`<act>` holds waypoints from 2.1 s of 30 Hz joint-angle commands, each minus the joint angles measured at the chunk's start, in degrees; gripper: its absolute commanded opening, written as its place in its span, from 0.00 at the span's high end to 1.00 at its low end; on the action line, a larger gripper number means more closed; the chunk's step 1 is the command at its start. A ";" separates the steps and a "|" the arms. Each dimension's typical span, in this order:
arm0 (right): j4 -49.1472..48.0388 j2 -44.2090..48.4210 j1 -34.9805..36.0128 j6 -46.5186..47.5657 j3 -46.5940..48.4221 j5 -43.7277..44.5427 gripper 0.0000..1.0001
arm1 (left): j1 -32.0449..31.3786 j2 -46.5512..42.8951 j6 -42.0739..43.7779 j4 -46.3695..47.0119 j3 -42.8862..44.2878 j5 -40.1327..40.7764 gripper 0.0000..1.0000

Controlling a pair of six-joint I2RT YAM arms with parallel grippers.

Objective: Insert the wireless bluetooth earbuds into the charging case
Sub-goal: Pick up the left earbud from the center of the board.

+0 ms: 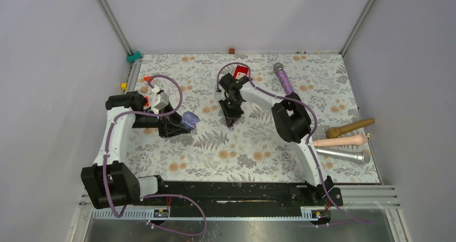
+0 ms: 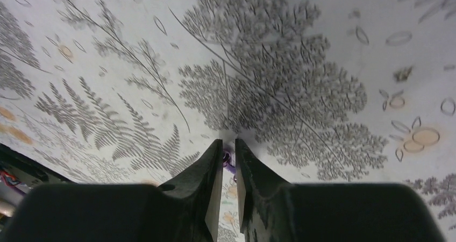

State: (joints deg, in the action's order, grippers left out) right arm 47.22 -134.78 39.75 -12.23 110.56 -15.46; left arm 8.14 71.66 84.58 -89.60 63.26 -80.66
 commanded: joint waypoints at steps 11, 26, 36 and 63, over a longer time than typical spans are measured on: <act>-2.99 13.77 -0.67 4.87 -15.13 5.50 0.76 | 0.27 -1.96 3.09 -2.66 0.50 -3.61 1.00; -4.14 16.19 -2.61 5.79 -21.43 0.32 0.76 | 0.30 -1.54 3.73 -2.62 0.25 -3.64 1.00; -6.04 19.63 -2.48 5.58 -26.11 -1.59 0.76 | 0.30 -1.44 3.76 -2.64 0.13 -3.54 1.00; -3.78 22.13 3.84 10.21 -21.57 -5.81 0.78 | 0.25 -1.40 4.03 -2.59 0.07 -3.54 1.00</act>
State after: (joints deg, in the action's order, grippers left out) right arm 41.39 -117.36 43.33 -6.02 84.73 -20.49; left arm 8.14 70.96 86.19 -90.00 63.22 -80.86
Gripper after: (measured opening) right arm 0.233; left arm 0.324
